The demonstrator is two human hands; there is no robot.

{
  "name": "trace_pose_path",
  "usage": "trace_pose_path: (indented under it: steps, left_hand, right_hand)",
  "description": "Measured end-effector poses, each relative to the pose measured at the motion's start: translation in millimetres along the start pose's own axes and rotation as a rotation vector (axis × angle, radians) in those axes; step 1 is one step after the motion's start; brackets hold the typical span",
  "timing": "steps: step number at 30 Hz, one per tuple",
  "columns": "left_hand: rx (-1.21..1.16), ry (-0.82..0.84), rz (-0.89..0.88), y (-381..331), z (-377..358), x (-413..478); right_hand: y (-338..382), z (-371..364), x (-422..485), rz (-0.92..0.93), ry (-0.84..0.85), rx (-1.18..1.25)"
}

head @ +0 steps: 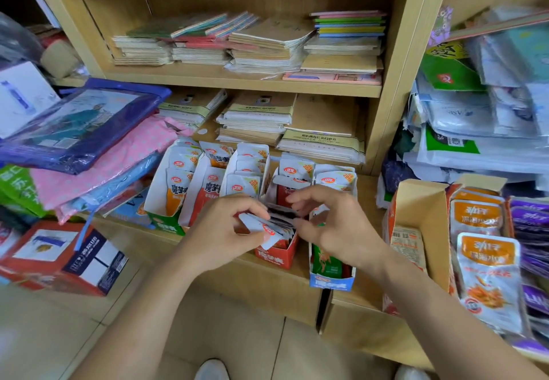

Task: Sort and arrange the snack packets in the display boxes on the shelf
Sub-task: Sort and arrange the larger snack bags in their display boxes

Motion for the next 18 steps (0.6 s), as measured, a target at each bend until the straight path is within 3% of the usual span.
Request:
trace_pose_path:
  steps: [3, 11, 16, 18]
  left_hand:
    - [-0.012, -0.068, -0.056, -1.5, 1.1, -1.7]
    - [0.184, -0.138, -0.151, -6.8, -0.4, -7.8]
    - [0.260, -0.123, -0.164, -11.7, 0.4, -6.3]
    - [0.247, -0.093, -0.135, -9.4, 0.7, -6.5]
  right_hand:
    - [2.7, -8.8, 0.6, 0.082, 0.028, -0.096]
    - [-13.5, 5.6, 17.6, -0.115, -0.140, -0.024]
    - [-2.8, -5.6, 14.8, -0.193, 0.158, 0.378]
    - [-8.8, -5.1, 17.4, -0.185, 0.119, 0.387]
Point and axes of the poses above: each hand's wrist, its own x-axis towards the middle knuckle, its own z-axis out of the back of the hand, y = z × x, the point moved 5 cm from there along x, towards the middle knuckle, and after that the axes turned 11 degrees about -x, right-handed, at the moved point
